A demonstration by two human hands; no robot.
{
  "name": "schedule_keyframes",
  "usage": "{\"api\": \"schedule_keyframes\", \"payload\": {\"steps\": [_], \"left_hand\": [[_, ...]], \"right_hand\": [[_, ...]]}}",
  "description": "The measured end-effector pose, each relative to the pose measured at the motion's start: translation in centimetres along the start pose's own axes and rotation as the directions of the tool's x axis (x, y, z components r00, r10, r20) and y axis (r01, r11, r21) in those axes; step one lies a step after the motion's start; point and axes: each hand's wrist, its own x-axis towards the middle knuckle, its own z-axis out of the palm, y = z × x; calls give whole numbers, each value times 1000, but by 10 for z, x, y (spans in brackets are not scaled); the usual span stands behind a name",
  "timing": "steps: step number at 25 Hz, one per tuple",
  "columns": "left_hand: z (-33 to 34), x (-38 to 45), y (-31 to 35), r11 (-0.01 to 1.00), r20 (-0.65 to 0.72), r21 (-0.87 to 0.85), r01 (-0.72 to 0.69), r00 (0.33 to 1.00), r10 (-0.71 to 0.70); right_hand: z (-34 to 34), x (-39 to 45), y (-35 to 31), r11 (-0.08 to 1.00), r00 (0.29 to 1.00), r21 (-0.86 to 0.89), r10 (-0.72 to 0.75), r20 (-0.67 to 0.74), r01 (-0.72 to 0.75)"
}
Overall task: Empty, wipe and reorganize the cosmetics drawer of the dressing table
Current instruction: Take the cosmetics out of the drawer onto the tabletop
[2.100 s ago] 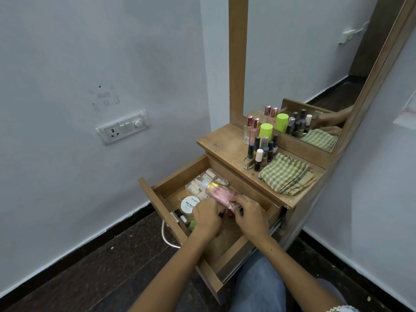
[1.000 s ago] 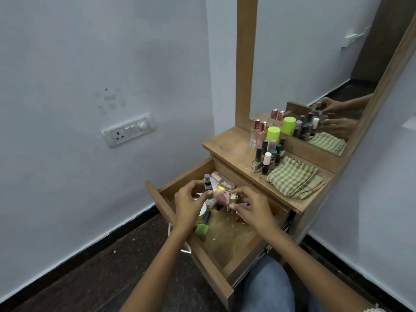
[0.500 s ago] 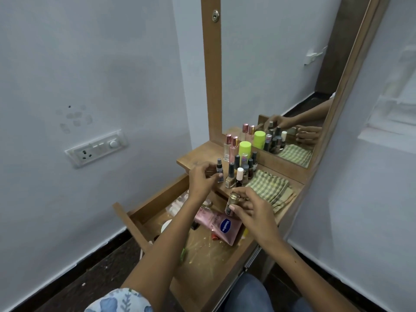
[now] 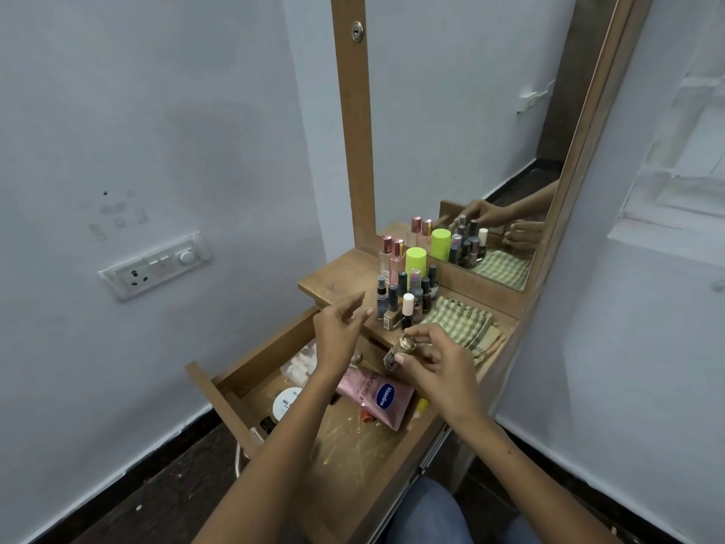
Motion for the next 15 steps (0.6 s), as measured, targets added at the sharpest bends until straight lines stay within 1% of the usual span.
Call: {"api": "schedule_keyframes", "payload": {"steps": [2, 3, 4, 6, 7, 8, 9, 10, 12, 13, 15], "left_hand": [[-14, -22, 3, 1000, -32, -1, 2, 1000, -2], [-21, -36, 5, 999, -34, -36, 36, 999, -38], [-27, -51, 7, 992, -23, -89, 91, 995, -93], [-32, -77, 14, 955, 51, -201, 218, 976, -212], [-31, -85, 19, 933, 90, -246, 263, 965, -248], [-28, -92, 23, 914, 114, -288, 285, 958, -263], [-26, -95, 28, 899, 123, -329, 290, 957, -264], [-24, -96, 32, 886, 121, -362, 290, 957, -264], [-23, -93, 35, 850, 111, -430, 305, 952, -285], [-24, -90, 35, 836, 101, -453, 311, 949, -298], [-29, -78, 29, 848, 41, -439, 297, 949, -312]], "right_hand": [[2, 1, -3, 983, 995, 163, 96, -30, -90], [4, 2, -5, 947, 985, 284, 170, -43, -151], [6, 3, -6, 883, 967, 421, 250, -45, -209], [15, 3, -6, 699, 928, 654, 373, 11, -289], [21, 1, -6, 620, 916, 720, 399, 53, -311], [27, -1, -6, 569, 909, 754, 407, 90, -329], [34, -4, -6, 547, 907, 766, 406, 112, -339], [40, -6, -6, 542, 909, 769, 400, 119, -339], [46, -5, -6, 583, 916, 743, 390, 99, -329], [47, -3, -5, 628, 924, 710, 373, 86, -320], [47, 1, 1, 768, 950, 573, 305, 66, -286]]}}
